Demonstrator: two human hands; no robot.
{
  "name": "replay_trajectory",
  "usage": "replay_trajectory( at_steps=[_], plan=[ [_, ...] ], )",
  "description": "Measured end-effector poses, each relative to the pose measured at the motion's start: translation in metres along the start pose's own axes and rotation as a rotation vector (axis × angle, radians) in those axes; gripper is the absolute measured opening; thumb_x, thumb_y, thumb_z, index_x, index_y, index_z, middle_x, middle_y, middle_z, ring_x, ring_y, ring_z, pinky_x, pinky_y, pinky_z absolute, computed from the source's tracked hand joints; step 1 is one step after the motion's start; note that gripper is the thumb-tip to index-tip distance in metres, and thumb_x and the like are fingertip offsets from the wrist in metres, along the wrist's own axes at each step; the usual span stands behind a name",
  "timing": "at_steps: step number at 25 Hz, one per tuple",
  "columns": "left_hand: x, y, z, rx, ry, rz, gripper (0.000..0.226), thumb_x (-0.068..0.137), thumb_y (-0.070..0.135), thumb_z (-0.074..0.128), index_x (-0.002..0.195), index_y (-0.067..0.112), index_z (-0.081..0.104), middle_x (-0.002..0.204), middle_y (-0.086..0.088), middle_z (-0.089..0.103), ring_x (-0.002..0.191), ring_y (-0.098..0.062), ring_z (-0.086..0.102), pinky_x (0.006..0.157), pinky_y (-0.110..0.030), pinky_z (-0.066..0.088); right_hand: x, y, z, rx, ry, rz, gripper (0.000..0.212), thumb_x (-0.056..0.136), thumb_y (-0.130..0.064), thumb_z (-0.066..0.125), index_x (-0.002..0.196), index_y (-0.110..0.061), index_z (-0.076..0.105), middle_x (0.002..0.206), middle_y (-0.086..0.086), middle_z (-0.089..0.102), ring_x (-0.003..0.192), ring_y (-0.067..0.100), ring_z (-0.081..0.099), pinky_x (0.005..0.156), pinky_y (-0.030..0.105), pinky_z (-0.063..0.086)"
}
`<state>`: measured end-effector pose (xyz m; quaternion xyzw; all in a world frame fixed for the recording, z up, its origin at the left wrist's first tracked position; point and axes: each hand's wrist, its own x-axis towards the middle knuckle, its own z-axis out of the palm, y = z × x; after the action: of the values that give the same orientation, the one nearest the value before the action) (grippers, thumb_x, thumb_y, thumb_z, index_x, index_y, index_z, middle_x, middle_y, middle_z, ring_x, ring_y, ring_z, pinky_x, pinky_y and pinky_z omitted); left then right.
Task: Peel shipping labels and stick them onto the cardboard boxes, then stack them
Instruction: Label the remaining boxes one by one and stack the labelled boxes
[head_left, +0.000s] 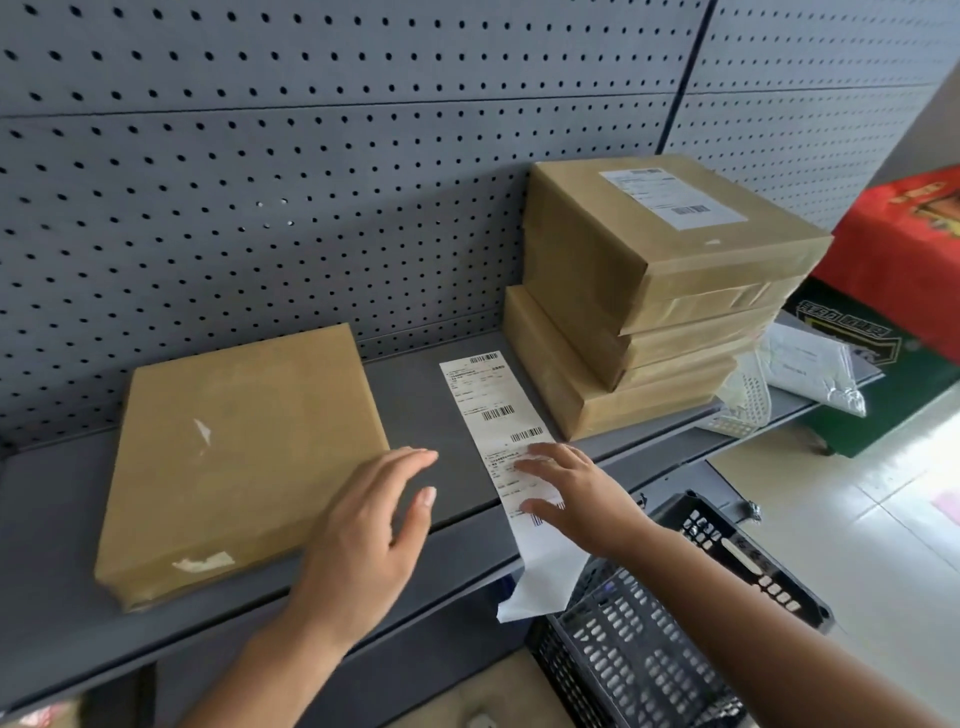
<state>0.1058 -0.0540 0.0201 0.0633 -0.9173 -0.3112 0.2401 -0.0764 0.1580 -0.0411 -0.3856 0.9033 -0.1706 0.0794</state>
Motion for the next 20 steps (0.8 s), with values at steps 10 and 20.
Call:
replay_trajectory(
  at_steps=[10, 20],
  plan=[
    [0.0, 0.012, 0.051, -0.199, -0.273, -0.247, 0.017, 0.098, 0.038, 0.057, 0.105, 0.028, 0.069, 0.093, 0.016, 0.074, 0.088, -0.002, 0.069, 0.079, -0.033, 0.057, 0.012, -0.001, -0.008, 0.031, 0.072, 0.04, 0.04, 0.089, -0.058, 0.058, 0.122, -0.038, 0.069, 0.129, -0.012, 0.059, 0.12, 0.015, 0.053, 0.099, 0.039, 0.047],
    [0.039, 0.019, 0.07, -0.541, -0.242, -0.584, 0.024, 0.089, 0.029, 0.075, 0.111, 0.021, 0.07, 0.1, 0.006, 0.074, 0.088, -0.011, 0.069, 0.081, -0.027, 0.057, 0.031, -0.014, -0.043, 0.233, 0.237, 0.013, 0.042, 0.087, -0.056, 0.064, 0.119, -0.031, 0.071, 0.109, -0.012, 0.063, 0.104, 0.014, 0.059, 0.088, 0.036, 0.051]
  ],
)
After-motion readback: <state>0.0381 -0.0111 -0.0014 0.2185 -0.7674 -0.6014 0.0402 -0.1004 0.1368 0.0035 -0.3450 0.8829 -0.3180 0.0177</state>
